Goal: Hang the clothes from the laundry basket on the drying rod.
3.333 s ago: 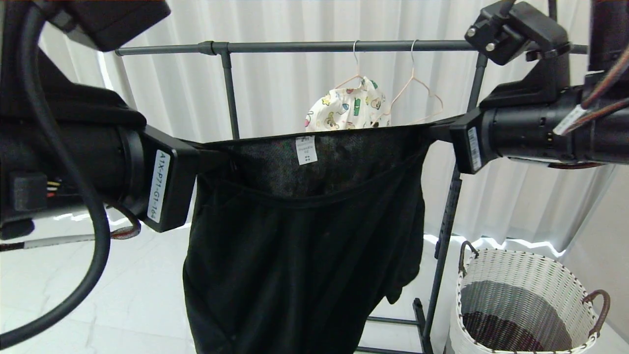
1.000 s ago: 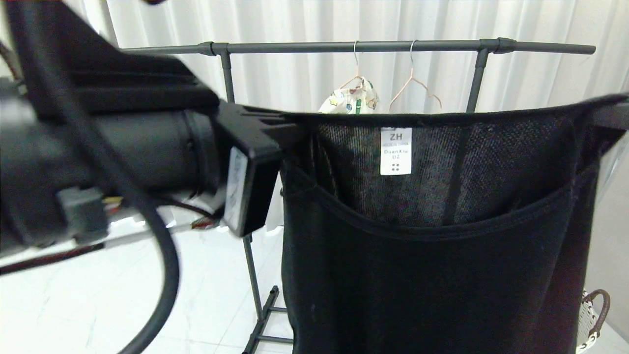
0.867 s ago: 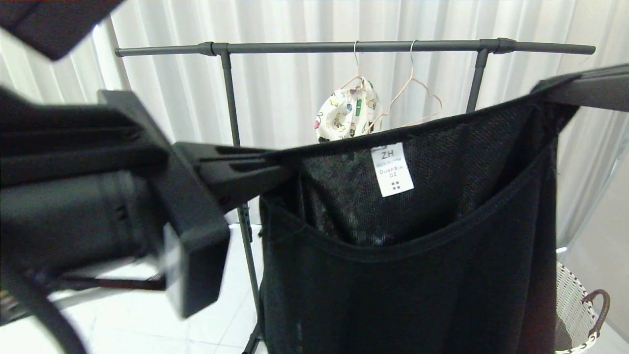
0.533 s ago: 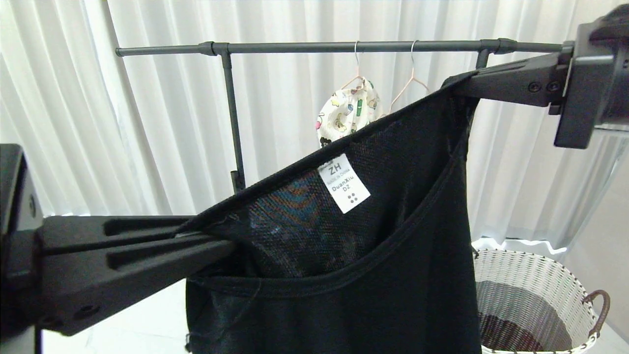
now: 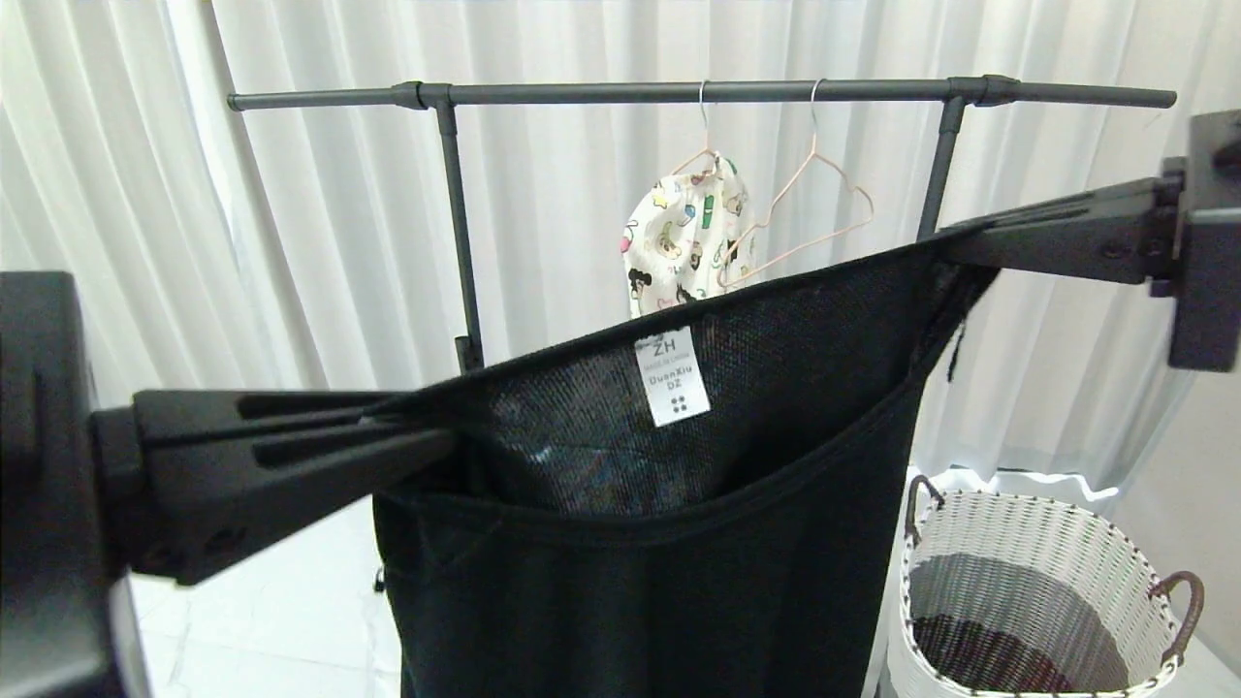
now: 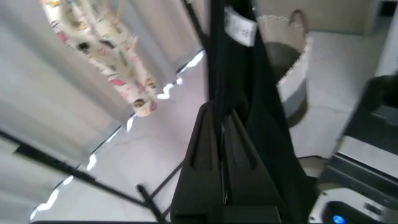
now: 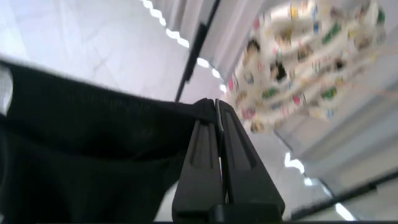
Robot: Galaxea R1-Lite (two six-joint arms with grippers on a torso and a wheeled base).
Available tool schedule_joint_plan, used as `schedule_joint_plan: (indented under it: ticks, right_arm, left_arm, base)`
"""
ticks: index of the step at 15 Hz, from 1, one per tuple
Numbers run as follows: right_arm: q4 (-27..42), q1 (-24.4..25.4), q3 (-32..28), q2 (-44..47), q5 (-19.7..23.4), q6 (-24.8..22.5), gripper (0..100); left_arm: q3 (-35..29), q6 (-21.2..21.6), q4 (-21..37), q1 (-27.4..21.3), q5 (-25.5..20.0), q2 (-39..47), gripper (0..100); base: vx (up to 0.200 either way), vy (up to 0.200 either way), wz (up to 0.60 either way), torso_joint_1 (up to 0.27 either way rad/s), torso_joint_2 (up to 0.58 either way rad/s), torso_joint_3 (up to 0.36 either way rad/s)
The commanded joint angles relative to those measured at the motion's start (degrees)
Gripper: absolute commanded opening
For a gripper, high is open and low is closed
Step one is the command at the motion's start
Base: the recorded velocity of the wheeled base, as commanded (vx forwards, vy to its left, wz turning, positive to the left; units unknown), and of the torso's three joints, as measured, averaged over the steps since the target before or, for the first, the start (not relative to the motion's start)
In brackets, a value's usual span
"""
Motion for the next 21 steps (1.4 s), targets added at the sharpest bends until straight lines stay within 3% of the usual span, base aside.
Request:
schedule_joint_plan:
  ticks: [1,4,7,8,13,14,16,17,19,21]
  right_arm:
    - [3.73,-1.07,1.6,-6.99,-0.25,-0.01,0]
    - [3.73,-0.98,4.5,-8.83,-0.34,-0.1,0]
    - [3.73,-0.89,4.77,-8.92,-0.34,-0.1,0]
    - [3.73,-0.89,4.86,-8.92,-0.34,-0.1,100]
    - [3.64,-0.98,7.49,-10.5,-0.69,-0.63,100]
    - [3.82,-3.53,9.78,-11.91,-2.8,-0.81,100]
    - [3.91,-12.32,14.44,-12.88,-14.4,-3.88,100]
    - [3.73,-16.19,16.11,-13.32,-17.57,-5.9,100]
    - [3.64,-26.38,21.56,-16.04,-18.53,-9.86,100]
    - [1.44,-32.8,26.39,-18.59,-18.71,-14.08,100]
  left_arm:
    - [-1.14,0.02,-1.97,5.55,1.13,2.81,0]
    - [-2.99,0.28,-5.84,5.73,1.13,6.59,0]
    - [-3.42,0.63,-6.01,5.73,1.21,6.68,0]
    - [-3.34,0.63,-6.01,5.73,1.21,6.51,0]
    - [-1.84,0.63,-6.01,5.99,4.64,6.51,0]
    - [0.44,0.63,-6.01,6.17,7.54,5.63,0]
    - [6.77,0.89,-5.92,9.16,13.34,2.55,0]
    - [9.41,2.12,-6.01,10.03,13.61,0.62,0]
    - [15.74,7.31,-6.01,11.27,13.78,-5.1,0]
    - [18.9,7.49,-6.01,12.5,13.96,-8.35,0]
  base:
    - [0.0,0.0,0.0,0.0,0.0,0.0]
    - [0.0,0.0,0.0,0.0,0.0,0.0]
    - [0.0,0.0,0.0,0.0,0.0,0.0]
    - [0.0,0.0,0.0,0.0,0.0,0.0]
    - [0.0,0.0,0.0,0.0,0.0,0.0]
    - [0.0,0.0,0.0,0.0,0.0,0.0]
    - [0.0,0.0,0.0,0.0,0.0,0.0]
    - [0.0,0.0,0.0,0.0,0.0,0.0]
    - [0.0,0.0,0.0,0.0,0.0,0.0]
    - [0.0,0.0,0.0,0.0,0.0,0.0]
